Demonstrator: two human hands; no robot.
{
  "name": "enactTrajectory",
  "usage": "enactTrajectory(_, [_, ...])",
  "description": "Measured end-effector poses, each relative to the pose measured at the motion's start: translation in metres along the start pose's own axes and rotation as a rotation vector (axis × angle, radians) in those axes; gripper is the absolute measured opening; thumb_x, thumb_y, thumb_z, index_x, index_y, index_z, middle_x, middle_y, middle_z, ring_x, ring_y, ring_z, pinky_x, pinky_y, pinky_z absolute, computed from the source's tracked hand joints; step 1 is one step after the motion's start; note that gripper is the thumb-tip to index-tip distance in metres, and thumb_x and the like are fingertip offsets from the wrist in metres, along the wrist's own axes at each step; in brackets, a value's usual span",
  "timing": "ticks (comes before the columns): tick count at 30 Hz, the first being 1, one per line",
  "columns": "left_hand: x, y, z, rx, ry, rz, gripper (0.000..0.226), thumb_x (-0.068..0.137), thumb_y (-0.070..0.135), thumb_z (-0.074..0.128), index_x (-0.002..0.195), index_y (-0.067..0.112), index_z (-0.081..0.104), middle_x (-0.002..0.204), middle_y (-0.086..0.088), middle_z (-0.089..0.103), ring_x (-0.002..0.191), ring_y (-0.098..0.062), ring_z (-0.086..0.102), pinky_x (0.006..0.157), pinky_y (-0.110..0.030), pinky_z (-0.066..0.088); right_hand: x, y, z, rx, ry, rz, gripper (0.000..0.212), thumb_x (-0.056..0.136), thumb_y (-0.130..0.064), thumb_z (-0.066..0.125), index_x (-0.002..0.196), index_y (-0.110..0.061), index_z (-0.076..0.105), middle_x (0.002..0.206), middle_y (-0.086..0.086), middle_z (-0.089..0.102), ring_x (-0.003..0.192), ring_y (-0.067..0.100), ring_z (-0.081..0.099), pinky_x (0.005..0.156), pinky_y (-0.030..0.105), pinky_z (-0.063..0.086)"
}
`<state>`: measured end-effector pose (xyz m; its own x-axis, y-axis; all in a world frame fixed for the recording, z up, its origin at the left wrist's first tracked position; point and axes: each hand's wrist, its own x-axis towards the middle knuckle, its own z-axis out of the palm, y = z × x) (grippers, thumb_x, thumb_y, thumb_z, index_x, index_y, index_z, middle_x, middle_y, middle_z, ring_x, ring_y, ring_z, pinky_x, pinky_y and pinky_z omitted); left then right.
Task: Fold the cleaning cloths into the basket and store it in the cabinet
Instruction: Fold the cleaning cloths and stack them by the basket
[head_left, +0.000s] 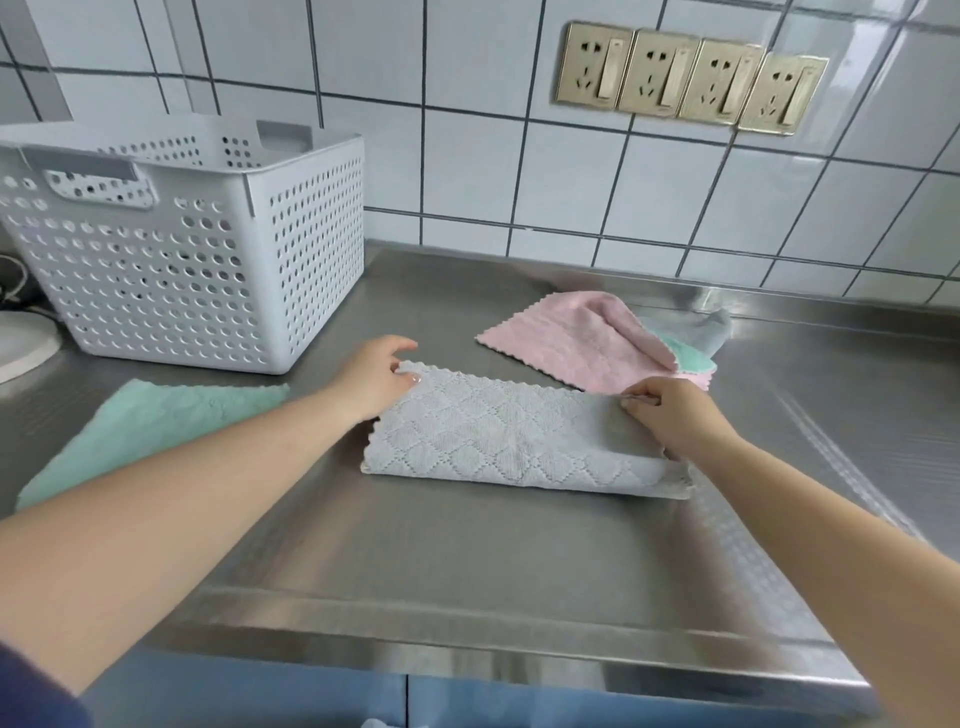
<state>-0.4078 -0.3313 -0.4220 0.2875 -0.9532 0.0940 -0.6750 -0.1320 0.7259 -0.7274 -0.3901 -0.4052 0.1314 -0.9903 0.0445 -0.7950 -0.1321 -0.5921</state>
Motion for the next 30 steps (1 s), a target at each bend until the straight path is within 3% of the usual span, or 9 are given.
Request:
enactTrajectory(4, [0.006, -0.001, 0.002, 0.007, 0.004, -0.016, 0.050, 0.088, 0.013, 0.064, 0.135, 0.013, 0.047, 0.128, -0.020, 0.055, 0.116, -0.026, 0.054, 0.092, -0.028, 0.039, 0.004, 0.000, 0.003, -0.058, 0.026, -0.021, 0.015, 0.092, -0.027, 0.055, 0.096, -0.018, 0.067, 0.065, -0.001, 0.059, 0.047, 0.016, 0.049, 0.045, 0.023, 0.037])
enactTrajectory(9, [0.007, 0.002, 0.001, 0.111, 0.000, -0.014, 0.051, 0.089, 0.019, 0.063, 0.136, 0.013, 0.045, 0.124, -0.015, 0.057, 0.111, -0.025, 0.055, 0.088, -0.028, 0.040, 0.001, -0.006, -0.001, -0.182, 0.047, -0.033, 0.019, 0.092, -0.031, 0.051, 0.102, -0.022, 0.064, 0.088, 0.000, 0.068, 0.058, 0.022, 0.062, 0.050, 0.026, 0.045])
enactTrajectory(11, [0.002, 0.004, -0.005, 0.284, 0.046, 0.038, 0.050, 0.090, 0.027, 0.059, 0.137, 0.016, 0.044, 0.128, -0.010, 0.054, 0.114, -0.024, 0.053, 0.093, -0.032, 0.041, -0.005, -0.012, -0.006, -0.297, 0.108, -0.064, 0.028, 0.092, -0.034, 0.051, 0.116, -0.022, 0.060, 0.111, -0.001, 0.065, 0.086, 0.023, 0.065, 0.066, 0.030, 0.048])
enactTrajectory(14, [-0.017, 0.014, -0.010, 0.506, 0.155, 0.214, 0.043, 0.093, 0.031, 0.053, 0.133, 0.019, 0.050, 0.135, -0.005, 0.050, 0.121, -0.026, 0.049, 0.098, -0.036, 0.040, -0.024, -0.029, -0.004, -0.393, 0.194, -0.223, 0.034, 0.094, -0.033, 0.051, 0.125, -0.021, 0.057, 0.136, 0.000, 0.049, 0.117, 0.024, 0.052, 0.084, 0.037, 0.046])
enactTrajectory(17, [-0.038, 0.035, 0.010, 0.454, 0.064, 0.376, 0.034, 0.095, 0.023, 0.043, 0.124, 0.014, 0.059, 0.130, -0.004, 0.057, 0.120, -0.025, 0.051, 0.096, -0.033, 0.042, -0.043, -0.060, 0.020, -0.394, 0.075, -0.365, 0.037, 0.096, -0.027, 0.044, 0.130, -0.020, 0.053, 0.143, 0.001, 0.044, 0.128, 0.023, 0.044, 0.102, 0.039, 0.039])
enactTrajectory(21, [-0.051, 0.056, 0.051, 0.521, -0.128, 0.408, 0.026, 0.092, 0.018, 0.038, 0.104, 0.009, 0.059, 0.114, -0.009, 0.060, 0.110, -0.029, 0.054, 0.089, -0.035, 0.042, -0.050, -0.089, 0.071, -0.485, -0.155, -0.299, 0.035, 0.094, -0.021, 0.034, 0.125, -0.020, 0.049, 0.136, -0.002, 0.043, 0.135, 0.020, 0.032, 0.105, 0.051, 0.023])
enactTrajectory(24, [-0.053, 0.051, 0.061, 0.633, -0.157, 0.412, 0.029, 0.098, 0.021, 0.035, 0.118, 0.010, 0.051, 0.128, -0.006, 0.050, 0.124, -0.023, 0.043, 0.094, -0.034, 0.034, -0.050, -0.083, 0.086, -0.478, -0.173, -0.248, 0.035, 0.093, -0.023, 0.027, 0.123, -0.023, 0.046, 0.138, -0.001, 0.038, 0.134, 0.016, 0.028, 0.098, 0.051, 0.023])
enactTrajectory(27, [-0.054, 0.042, 0.058, 0.702, -0.207, 0.341, 0.048, 0.101, 0.033, 0.024, 0.147, 0.017, 0.025, 0.158, -0.002, 0.016, 0.146, -0.018, 0.012, 0.114, -0.036, 0.014, -0.050, -0.064, 0.080, -0.524, -0.206, -0.230, 0.049, 0.096, -0.049, 0.018, 0.141, -0.033, 0.026, 0.156, -0.003, 0.015, 0.144, 0.016, 0.010, 0.108, 0.057, 0.014])
enactTrajectory(30, [-0.053, 0.039, 0.050, 0.718, -0.265, 0.257, 0.056, 0.099, 0.045, 0.022, 0.151, 0.025, 0.011, 0.160, 0.002, 0.001, 0.147, -0.015, 0.000, 0.118, -0.037, 0.002, -0.053, -0.047, 0.066, -0.575, -0.220, -0.195, 0.069, 0.089, -0.070, 0.015, 0.149, -0.036, 0.011, 0.160, -0.005, 0.002, 0.146, 0.015, -0.001, 0.113, 0.056, 0.006])
